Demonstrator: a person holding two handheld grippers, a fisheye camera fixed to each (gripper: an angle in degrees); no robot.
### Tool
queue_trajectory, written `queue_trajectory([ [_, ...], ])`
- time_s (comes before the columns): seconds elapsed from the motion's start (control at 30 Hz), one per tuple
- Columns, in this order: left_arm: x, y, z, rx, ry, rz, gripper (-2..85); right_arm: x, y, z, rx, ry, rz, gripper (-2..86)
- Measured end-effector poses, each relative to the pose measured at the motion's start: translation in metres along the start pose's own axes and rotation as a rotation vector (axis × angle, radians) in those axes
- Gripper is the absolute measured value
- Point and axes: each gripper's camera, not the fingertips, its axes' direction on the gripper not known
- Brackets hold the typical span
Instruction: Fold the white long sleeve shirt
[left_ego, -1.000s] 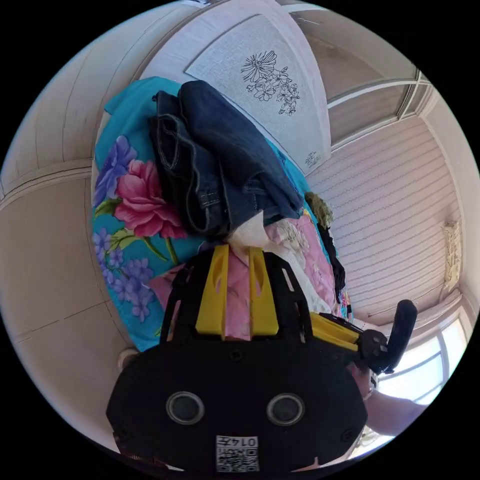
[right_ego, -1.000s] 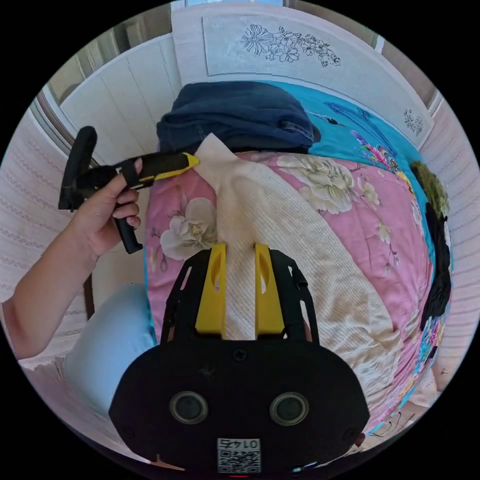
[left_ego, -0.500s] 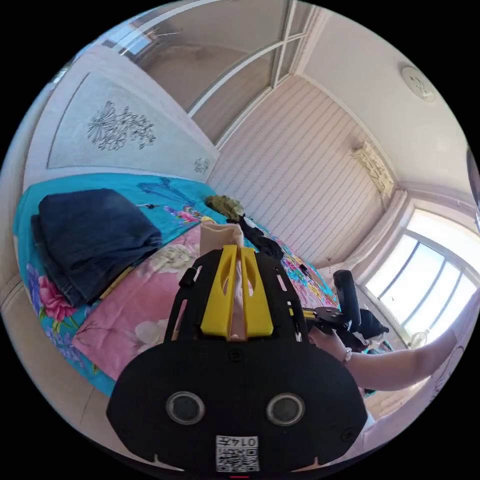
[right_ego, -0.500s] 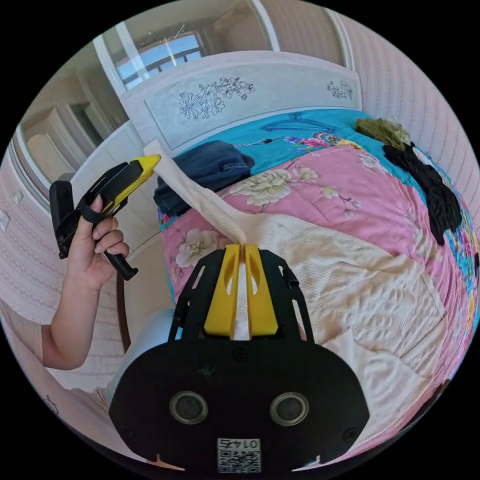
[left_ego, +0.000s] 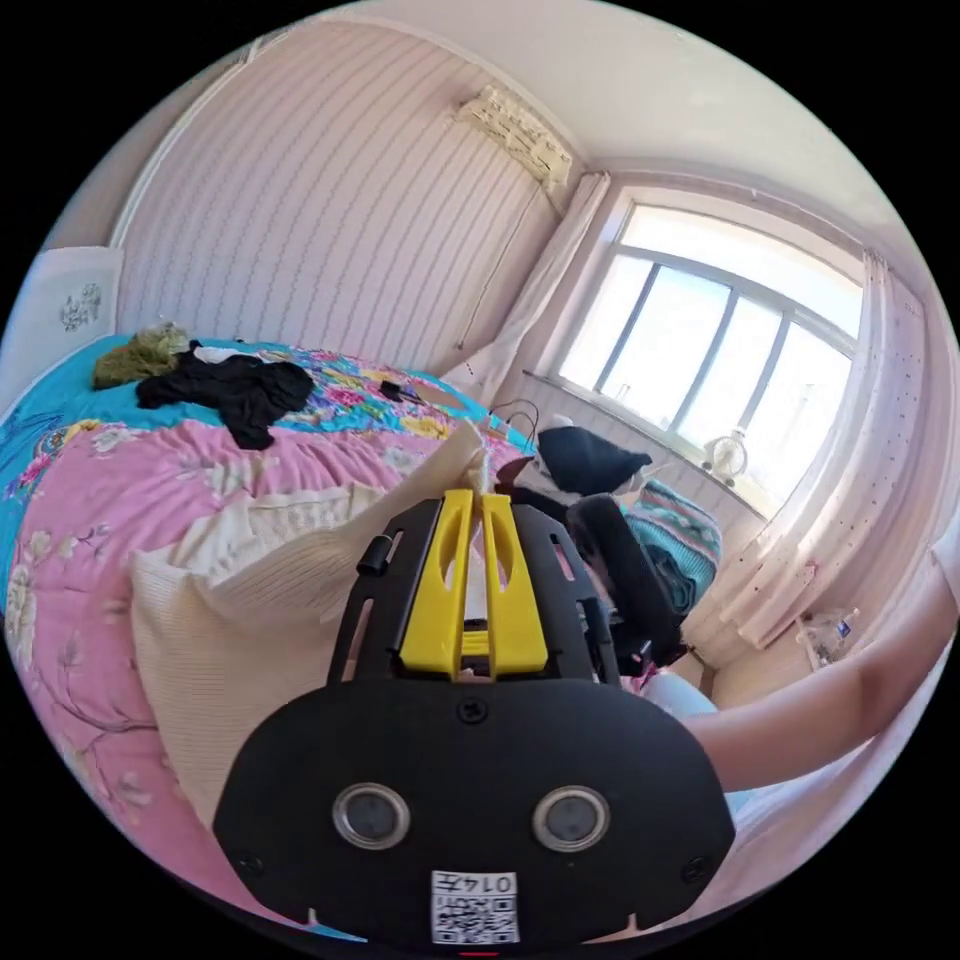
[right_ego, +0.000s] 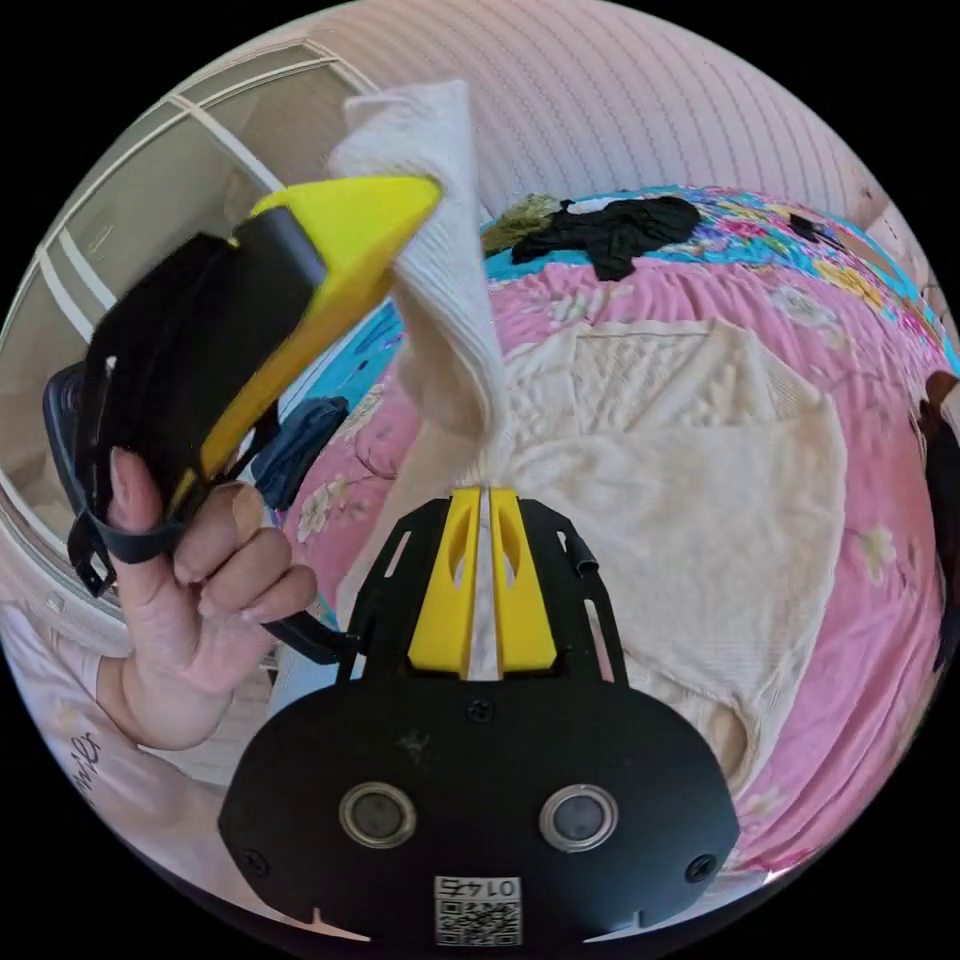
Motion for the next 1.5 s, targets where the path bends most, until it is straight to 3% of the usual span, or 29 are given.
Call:
queue_trajectory([
  [0.17,0.007,0.029,0.089,-0.227,0.079,-0.025,4.2,0.074,0.052,-0.051,-0.019,0.064,0.214,1.1],
  [0.33,-0.006,0.034,0.058,-0.174,0.035,0.0,4.5,0.105,0.072,-0.093,0.021,0.092,0.259,2.0],
  [0.57,-0.128,0.04,-0.001,-0.154,-0.271,-0.227,4.8,0.107,0.023,-0.102,-0.014,0.265,0.092,7.3],
  [0.7,-0.168,0.033,-0.002,-0.163,-0.375,-0.267,5.5,0.128,0.002,-0.082,-0.098,0.238,0.14,8.7],
  [0.9,-0.209,0.025,0.041,-0.256,-0.397,-0.316,6.5,0.131,-0.005,-0.096,-0.103,0.222,0.097,5.4],
  [1.13,-0.223,0.03,0.076,-0.336,-0.431,-0.266,6.4,0.145,-0.016,-0.106,-0.133,0.202,0.1,7.9],
  [1.5,-0.227,0.007,0.062,-0.239,-0.393,-0.227,5.6,0.156,-0.013,-0.181,-0.069,0.154,0.089,1.2],
])
